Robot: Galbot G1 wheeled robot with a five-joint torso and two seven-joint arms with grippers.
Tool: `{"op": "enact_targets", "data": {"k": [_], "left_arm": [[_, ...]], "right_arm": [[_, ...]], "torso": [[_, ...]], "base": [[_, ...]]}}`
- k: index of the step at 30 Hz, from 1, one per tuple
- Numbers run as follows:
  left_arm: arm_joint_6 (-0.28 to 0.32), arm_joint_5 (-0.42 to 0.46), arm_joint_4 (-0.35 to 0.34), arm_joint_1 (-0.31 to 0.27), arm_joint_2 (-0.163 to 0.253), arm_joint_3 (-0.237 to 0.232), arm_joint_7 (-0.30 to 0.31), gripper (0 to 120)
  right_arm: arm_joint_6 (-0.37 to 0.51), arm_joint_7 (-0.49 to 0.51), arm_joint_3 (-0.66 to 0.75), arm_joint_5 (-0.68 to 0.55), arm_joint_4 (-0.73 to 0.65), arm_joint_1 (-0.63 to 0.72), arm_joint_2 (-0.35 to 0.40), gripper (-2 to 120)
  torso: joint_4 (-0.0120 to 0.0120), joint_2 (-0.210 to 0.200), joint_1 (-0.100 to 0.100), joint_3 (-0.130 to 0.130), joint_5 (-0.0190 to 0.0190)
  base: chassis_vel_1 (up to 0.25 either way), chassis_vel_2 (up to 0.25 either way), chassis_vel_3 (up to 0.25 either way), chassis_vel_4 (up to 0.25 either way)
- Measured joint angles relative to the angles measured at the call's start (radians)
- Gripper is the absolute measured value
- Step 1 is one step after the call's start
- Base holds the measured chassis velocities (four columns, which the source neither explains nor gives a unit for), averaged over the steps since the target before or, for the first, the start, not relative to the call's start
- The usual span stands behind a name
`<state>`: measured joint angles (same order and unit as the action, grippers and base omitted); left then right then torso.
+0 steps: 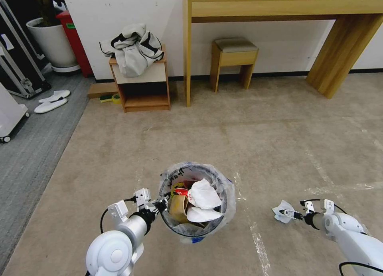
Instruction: Pick up the trash bin and place the garbage on the floor into it.
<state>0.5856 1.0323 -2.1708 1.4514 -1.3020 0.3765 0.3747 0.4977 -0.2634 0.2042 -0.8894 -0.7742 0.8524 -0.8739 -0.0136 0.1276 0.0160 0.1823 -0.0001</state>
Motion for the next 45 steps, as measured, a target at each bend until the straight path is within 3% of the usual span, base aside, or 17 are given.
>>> {"op": "enact_targets", "data": {"k": [21, 45], "left_arm": [[-0.003, -0.002, -0.012, 0.025, 0.013, 0.009, -0.017, 1], [-0.008, -0.023, -0.024, 0.039, 0.001, 0.009, -0.026, 1]], "right_arm": [[-0.003, 0.087, 0.016, 0.042, 0.061, -0.052, -0.075, 96], [-0.020, 0.095, 0.041, 0.065, 0.040, -0.018, -0.088, 7]], "torso": [[0.0001, 0.000, 0.000, 0.000, 0.0001], [0.0001, 0.000, 0.000, 0.000, 0.0001]], "base": [[0.000, 0.000, 0.000, 0.000], [0.000, 0.000, 0.000, 0.000]]}}
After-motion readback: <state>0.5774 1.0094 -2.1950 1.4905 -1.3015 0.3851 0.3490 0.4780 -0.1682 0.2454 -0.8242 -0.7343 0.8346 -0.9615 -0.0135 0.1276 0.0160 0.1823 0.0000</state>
